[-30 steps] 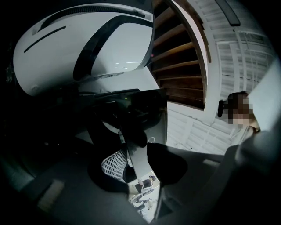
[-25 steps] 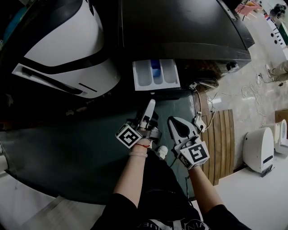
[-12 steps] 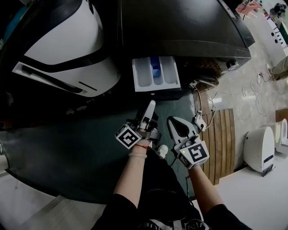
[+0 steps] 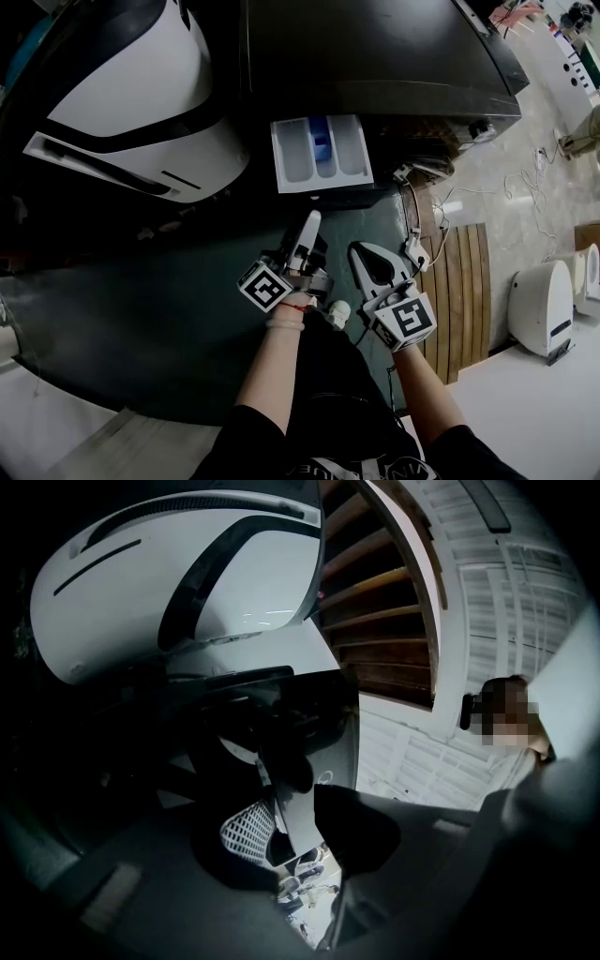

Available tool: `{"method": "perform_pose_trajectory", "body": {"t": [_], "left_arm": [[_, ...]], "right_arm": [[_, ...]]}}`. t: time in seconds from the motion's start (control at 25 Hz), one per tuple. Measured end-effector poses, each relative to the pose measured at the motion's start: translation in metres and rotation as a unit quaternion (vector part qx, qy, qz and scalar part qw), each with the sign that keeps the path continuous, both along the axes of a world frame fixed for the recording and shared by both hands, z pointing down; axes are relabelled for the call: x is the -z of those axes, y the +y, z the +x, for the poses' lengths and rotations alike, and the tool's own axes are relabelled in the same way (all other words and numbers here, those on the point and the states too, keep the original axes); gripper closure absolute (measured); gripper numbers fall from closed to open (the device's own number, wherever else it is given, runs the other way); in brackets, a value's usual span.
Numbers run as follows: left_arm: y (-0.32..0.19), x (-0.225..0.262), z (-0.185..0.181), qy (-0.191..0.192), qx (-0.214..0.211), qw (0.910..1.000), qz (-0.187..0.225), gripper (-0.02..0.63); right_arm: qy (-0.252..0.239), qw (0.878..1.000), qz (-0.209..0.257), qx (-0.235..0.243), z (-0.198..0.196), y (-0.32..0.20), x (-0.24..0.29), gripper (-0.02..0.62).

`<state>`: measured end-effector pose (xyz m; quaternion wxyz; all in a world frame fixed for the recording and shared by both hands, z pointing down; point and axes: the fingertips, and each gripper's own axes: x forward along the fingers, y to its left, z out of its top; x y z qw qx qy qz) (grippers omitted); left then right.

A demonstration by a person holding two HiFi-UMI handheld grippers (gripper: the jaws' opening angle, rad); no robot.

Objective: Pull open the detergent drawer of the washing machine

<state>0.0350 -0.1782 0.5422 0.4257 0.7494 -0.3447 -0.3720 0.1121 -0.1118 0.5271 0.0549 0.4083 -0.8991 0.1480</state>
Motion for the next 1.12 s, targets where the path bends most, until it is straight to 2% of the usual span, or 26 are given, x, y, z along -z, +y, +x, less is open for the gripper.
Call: {"method": "perform_pose_trajectory", "body": {"t": [0.4, 0.64, 1.12], "left_arm": [[0.010, 0.001, 0.002, 0.012, -0.010, 0.9998, 0.007, 0.477], [0.016, -0.002, 0.000, 0.002, -0.014, 0.9999, 0.004, 0.485], [0.017, -0.001, 0.000, 0.007, -0.022, 0.9997, 0.006, 0.491]], "right_arm": [[0.009, 1.000, 0.006, 0.002, 0.002, 0.003, -0.003, 0.583], [0.011, 1.000, 0.007, 0.001, 0.003, 0.004, -0.003, 0.583], [0.008, 1.000, 0.000, -0.006, 0.001, 0.008, -0.005, 0.583]]}}
